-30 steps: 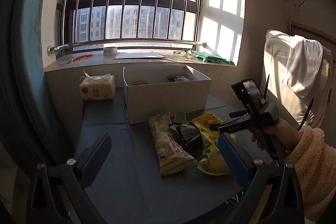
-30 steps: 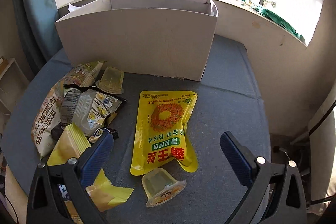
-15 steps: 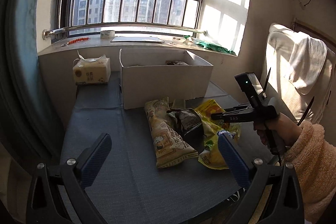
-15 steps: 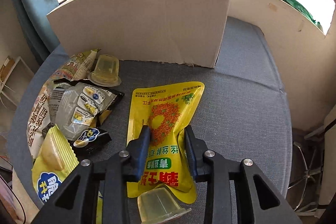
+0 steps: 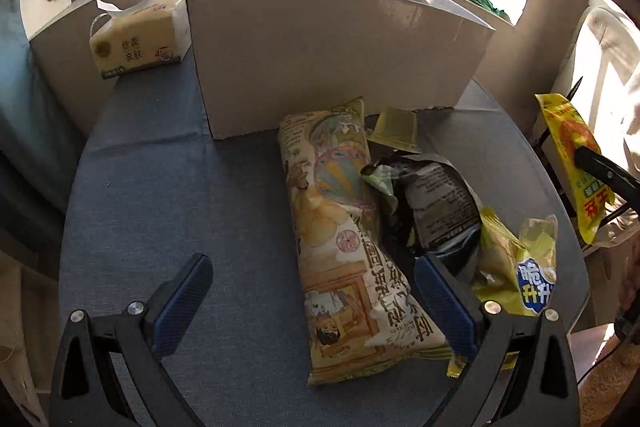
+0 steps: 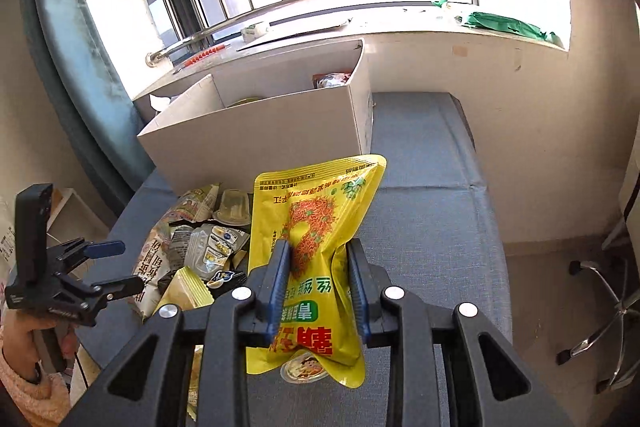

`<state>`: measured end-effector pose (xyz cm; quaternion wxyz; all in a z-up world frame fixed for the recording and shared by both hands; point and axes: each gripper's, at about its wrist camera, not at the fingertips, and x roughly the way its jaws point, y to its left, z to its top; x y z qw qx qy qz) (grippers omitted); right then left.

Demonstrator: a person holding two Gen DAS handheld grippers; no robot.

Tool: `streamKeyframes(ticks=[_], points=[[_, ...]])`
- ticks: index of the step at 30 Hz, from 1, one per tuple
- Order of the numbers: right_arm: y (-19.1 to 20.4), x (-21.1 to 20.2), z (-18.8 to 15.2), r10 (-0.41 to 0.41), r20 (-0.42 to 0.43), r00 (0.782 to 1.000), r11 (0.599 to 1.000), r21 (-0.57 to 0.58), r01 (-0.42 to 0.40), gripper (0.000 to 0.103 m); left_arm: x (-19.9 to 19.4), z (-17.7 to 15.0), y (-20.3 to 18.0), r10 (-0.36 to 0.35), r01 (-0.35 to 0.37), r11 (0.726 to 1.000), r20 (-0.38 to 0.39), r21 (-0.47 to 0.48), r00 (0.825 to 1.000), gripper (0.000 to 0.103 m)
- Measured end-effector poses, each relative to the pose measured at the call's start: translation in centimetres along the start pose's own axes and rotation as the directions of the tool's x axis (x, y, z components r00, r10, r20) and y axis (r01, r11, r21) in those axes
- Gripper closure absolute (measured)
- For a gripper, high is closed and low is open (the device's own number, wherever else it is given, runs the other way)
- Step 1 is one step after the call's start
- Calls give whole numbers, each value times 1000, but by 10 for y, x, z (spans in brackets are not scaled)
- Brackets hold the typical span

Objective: Organize snacks
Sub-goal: 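Lift the yellow packet with the right gripper while the left gripper grasps the long chip roll, then carry both packets over the box and open both grippers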

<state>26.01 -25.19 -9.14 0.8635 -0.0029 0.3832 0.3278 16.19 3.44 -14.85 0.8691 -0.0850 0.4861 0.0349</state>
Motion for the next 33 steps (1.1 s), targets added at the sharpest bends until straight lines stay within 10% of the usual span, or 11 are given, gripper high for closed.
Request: streamKeyframes(ticks=[7,9,11,20,27,33], points=[[0,-5,-8,15,10,1000,1000,5,-15,73,36,14,-20,26,-17,994,-76,112,997,18],[-1,-4,-9,23,9,1000,1000,11,-23,73,33,15,-28,14,-7,986,-43,168,999,54],[1,-3,-11,31,4,1000,999,8,-31,73,27,14,-23,-21,26,990,-36,137,999,64],[12,-4,-9,86,46,995,996,21,-87,76,-43,1,24,-32,27,999,140,36,990,70],[31,1,31,140,114,984,989,26,-143,78,-114,49,23,-163,159,986,360,40,919,70],[44,5,113,169,180,969,984,24,-176,78,-115,134,13,-221,223,974,404,43,888,70]])
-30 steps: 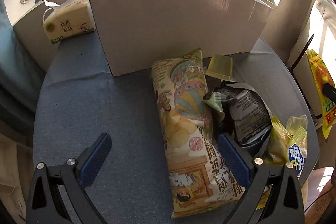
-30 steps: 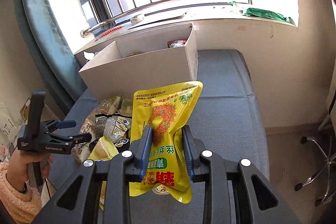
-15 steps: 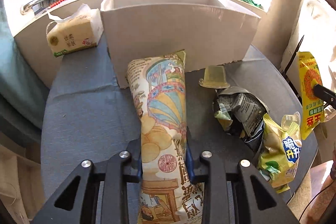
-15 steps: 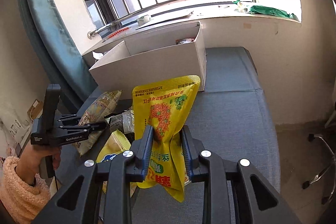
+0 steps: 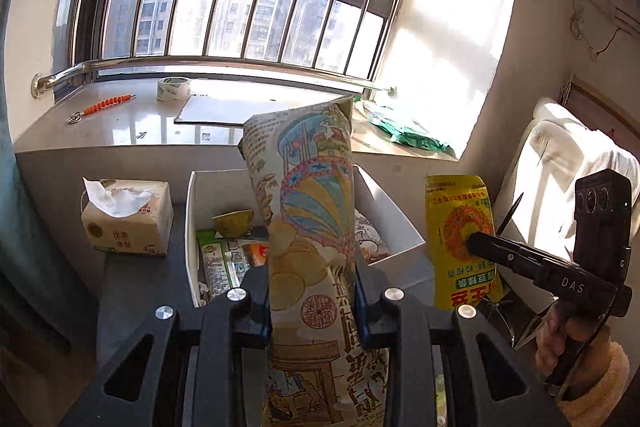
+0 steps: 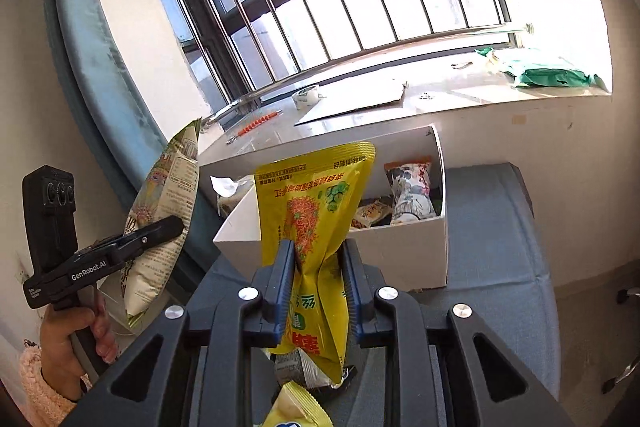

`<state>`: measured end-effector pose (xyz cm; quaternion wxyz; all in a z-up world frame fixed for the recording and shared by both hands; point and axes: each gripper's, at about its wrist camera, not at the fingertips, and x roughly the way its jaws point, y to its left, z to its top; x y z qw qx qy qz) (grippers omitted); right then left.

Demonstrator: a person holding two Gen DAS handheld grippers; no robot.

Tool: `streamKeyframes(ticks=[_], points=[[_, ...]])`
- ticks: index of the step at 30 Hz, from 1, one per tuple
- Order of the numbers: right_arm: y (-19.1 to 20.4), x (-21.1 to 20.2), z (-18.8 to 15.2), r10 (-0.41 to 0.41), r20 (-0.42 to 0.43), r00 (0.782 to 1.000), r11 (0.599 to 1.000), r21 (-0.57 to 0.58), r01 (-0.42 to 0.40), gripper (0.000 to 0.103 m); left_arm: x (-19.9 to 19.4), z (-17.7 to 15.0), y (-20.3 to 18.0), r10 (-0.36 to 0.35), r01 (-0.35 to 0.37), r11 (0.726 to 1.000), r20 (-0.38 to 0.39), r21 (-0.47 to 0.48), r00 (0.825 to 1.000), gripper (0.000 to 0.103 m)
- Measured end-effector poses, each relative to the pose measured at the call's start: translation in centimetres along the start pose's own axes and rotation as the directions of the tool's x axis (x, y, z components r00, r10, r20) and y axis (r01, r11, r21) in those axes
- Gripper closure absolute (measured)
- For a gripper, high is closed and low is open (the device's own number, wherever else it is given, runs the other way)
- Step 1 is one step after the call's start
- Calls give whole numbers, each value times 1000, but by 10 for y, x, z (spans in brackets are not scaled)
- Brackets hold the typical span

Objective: Organize snacks
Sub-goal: 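Carry both packets over the box and open both grippers, then withdraw both grippers from the box back toward the remaining snacks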

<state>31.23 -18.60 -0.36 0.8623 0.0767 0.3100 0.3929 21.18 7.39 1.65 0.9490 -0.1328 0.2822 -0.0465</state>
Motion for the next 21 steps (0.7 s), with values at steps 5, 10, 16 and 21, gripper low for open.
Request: streamKeyframes(ticks=[5,10,16,21], points=[[-13,45,61,-30,-8,1000,998,52,30,78,49,51,14,35,-34,998,9,-43,999,69],[-29,85,92,-114,-17,993,989,89,115,15,86,63,28,126,-129,990,-52,-57,991,1],[-35,76,89,-132,8,991,984,122,130,0,74,43,42,180,-181,982,-36,-44,983,0],[-28,63,77,-157,5,988,984,81,156,0,38,29,42,163,-163,986,-12,-41,987,0]])
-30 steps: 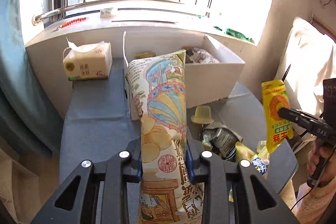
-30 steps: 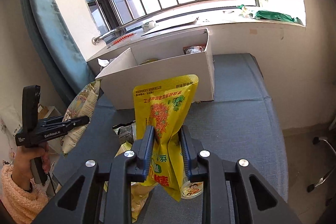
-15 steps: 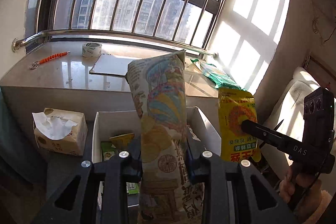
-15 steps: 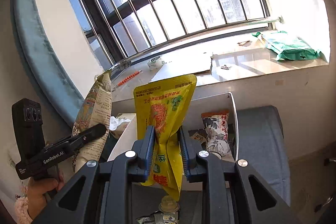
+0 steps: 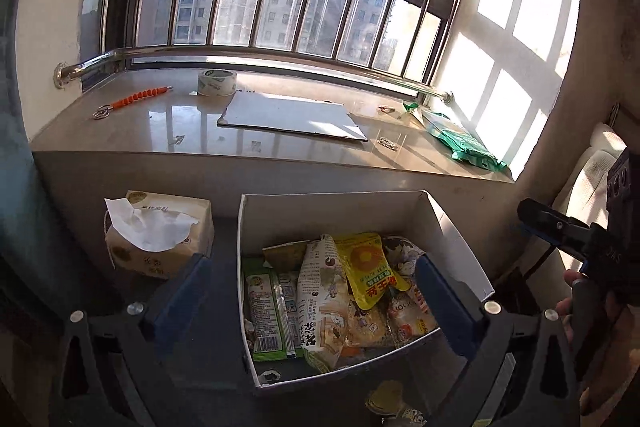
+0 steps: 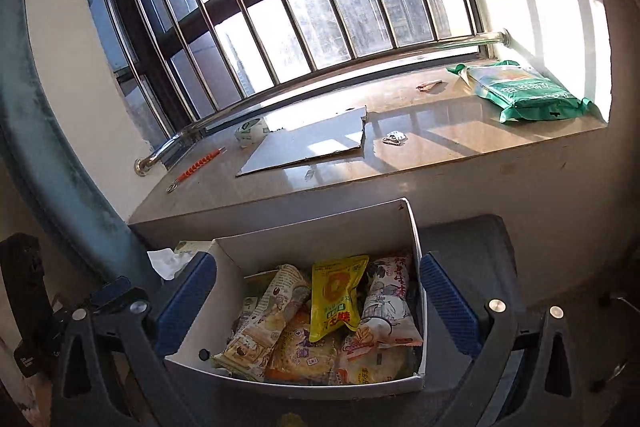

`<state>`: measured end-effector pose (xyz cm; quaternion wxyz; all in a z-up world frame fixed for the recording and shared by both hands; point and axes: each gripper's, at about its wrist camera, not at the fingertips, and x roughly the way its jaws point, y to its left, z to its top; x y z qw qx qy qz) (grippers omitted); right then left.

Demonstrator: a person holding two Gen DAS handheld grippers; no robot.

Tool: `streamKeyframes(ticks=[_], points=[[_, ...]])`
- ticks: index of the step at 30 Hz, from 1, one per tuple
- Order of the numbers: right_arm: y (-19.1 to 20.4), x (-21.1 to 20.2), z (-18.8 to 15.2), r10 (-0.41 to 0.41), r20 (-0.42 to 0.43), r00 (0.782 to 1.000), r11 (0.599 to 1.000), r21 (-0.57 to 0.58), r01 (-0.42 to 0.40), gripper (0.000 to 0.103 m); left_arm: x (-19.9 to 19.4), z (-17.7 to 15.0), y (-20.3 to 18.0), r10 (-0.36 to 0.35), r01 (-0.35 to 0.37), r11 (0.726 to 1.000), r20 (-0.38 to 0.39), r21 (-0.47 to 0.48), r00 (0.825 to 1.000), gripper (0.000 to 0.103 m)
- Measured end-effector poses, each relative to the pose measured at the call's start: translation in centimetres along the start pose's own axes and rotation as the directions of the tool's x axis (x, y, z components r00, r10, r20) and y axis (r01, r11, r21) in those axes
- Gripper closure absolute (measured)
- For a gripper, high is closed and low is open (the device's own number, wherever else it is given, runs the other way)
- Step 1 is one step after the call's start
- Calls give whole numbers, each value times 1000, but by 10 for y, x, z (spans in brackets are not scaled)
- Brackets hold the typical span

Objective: Organize snacks
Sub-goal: 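Withdraw both grippers from the box back toward the remaining snacks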

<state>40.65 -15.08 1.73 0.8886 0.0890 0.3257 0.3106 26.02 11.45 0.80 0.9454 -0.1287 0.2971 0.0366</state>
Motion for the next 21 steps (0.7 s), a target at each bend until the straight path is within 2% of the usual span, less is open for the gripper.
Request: streamKeyframes(ticks=[2,4,8,11,15,21], points=[[3,-12,-6,12,7,1000,1000,-17,-12,0,-19,-5,-5,2,-3,999,24,34,1000,0],[7,-27,-13,23,14,1000,999,-39,-23,0,-39,-13,-12,-25,21,996,49,84,998,0],[16,-67,-34,66,24,998,993,-103,-63,0,-91,-37,-31,-37,16,980,102,198,994,0],[23,-102,-57,75,38,996,980,-186,-67,0,-124,-57,-41,-88,63,965,89,254,992,0],[21,-140,-92,71,62,996,971,-232,-54,0,-159,-86,-54,-111,78,956,102,284,989,0],[5,-173,-159,68,73,995,982,-179,-54,0,-184,-140,-65,-127,80,959,160,273,979,0]])
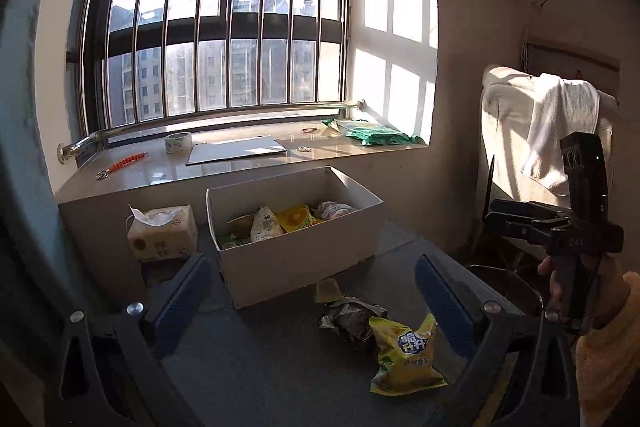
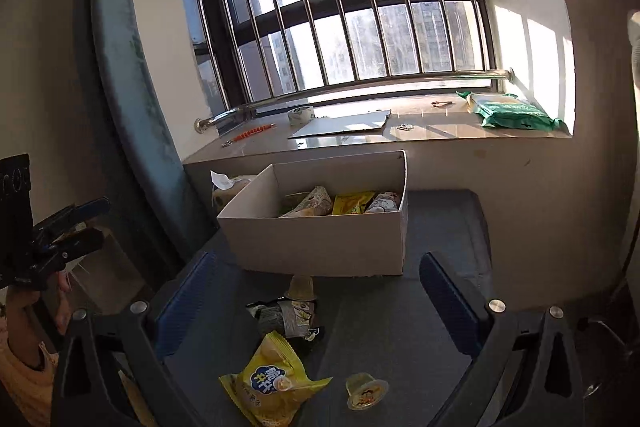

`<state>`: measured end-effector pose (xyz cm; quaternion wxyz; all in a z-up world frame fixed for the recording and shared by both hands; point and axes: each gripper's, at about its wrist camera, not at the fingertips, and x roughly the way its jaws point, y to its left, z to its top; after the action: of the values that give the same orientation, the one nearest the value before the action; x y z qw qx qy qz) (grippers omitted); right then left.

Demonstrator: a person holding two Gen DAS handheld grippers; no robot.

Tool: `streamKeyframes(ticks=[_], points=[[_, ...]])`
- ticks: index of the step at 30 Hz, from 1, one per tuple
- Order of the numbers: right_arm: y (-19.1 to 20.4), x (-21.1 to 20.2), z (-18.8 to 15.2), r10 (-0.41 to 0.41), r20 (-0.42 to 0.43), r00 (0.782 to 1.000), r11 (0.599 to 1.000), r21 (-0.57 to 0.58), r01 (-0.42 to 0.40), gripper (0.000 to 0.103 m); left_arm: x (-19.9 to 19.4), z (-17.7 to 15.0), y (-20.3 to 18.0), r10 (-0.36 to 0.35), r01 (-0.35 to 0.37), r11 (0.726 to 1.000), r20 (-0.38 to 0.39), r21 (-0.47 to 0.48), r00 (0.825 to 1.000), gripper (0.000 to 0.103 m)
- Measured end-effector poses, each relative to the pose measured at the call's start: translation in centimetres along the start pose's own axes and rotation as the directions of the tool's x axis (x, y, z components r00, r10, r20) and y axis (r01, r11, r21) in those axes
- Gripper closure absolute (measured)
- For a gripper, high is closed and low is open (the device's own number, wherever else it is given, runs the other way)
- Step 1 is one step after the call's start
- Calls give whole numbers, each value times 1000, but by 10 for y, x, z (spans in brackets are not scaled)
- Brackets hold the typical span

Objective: Organize snacks
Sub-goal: 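Withdraw both grippers from the box back toward the remaining snacks, then grasp the clear jelly cup with the right gripper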

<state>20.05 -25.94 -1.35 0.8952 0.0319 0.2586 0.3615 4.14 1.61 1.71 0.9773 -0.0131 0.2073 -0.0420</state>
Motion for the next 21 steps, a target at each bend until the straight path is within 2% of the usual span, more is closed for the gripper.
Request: streamKeyframes(ticks=[4,7,10,14,17,19,21], points=[[-1,-21,-46,-23,45,999,997,70,20,0,-3,-33,-15,-25,24,999,-12,-43,1000,0],[-1,-27,-75,-11,9,1000,993,116,10,0,-5,-51,-23,-42,41,998,-14,-52,999,0],[0,-34,-93,-51,0,999,993,103,50,0,-4,-60,-25,-38,36,997,-35,-72,999,0],[-10,-28,-99,-109,-49,993,989,95,113,0,-1,-66,-23,-37,31,994,-57,-107,998,0],[-18,-25,-101,-103,-52,993,988,113,108,0,-1,-68,-24,-35,28,994,-60,-106,998,0],[-19,-19,-102,-120,-72,990,987,99,127,0,1,-70,-26,-25,19,995,-71,-96,997,0],[-19,-10,-104,-105,-94,990,990,82,113,0,2,-72,-29,-27,20,995,-78,-95,997,0]])
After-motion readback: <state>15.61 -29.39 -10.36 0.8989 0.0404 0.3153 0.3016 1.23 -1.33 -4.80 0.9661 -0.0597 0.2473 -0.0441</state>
